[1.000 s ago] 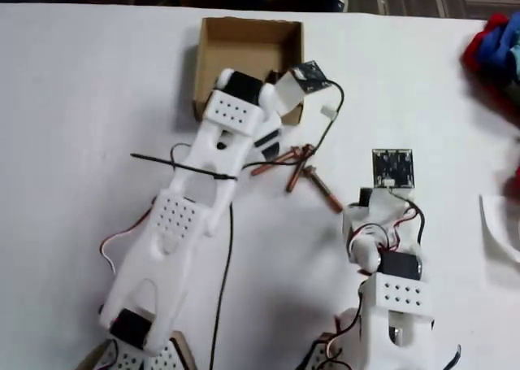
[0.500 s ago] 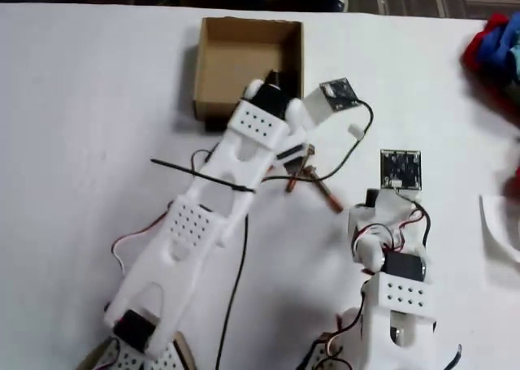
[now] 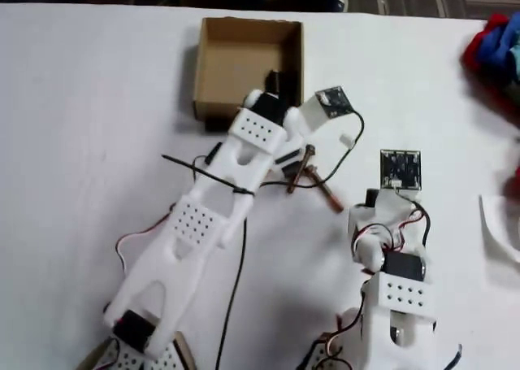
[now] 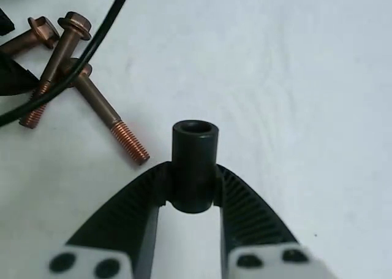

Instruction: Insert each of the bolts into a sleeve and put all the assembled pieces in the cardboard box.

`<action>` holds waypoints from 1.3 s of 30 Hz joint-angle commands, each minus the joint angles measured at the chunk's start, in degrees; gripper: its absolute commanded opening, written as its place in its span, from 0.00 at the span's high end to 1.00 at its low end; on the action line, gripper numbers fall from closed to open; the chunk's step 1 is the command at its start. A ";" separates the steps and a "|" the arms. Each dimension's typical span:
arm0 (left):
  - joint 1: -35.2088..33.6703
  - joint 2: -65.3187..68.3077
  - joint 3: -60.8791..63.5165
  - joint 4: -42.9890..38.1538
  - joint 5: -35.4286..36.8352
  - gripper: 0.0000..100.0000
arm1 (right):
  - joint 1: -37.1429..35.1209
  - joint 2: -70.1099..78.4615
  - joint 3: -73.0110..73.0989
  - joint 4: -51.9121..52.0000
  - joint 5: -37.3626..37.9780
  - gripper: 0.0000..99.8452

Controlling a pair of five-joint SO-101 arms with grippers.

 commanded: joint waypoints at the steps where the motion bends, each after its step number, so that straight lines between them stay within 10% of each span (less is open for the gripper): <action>1: -0.44 0.09 -1.27 -2.02 -0.26 0.78 | 0.57 -1.54 -0.62 -1.10 -0.44 0.98; 14: -2.90 0.53 -0.84 -8.35 7.21 0.78 | 0.48 -1.54 -0.62 -1.10 -0.44 0.98; 19: -2.90 0.53 -1.19 -4.13 7.03 0.98 | 0.48 -1.54 -0.62 -1.10 -0.44 0.98; 29: -2.11 -4.22 -1.36 8.70 8.26 0.97 | 0.57 -1.63 -0.70 -1.10 -0.44 0.98; 39: -2.73 -9.58 -0.48 9.85 35.52 0.97 | 0.66 -1.63 -0.70 -1.10 -0.44 0.98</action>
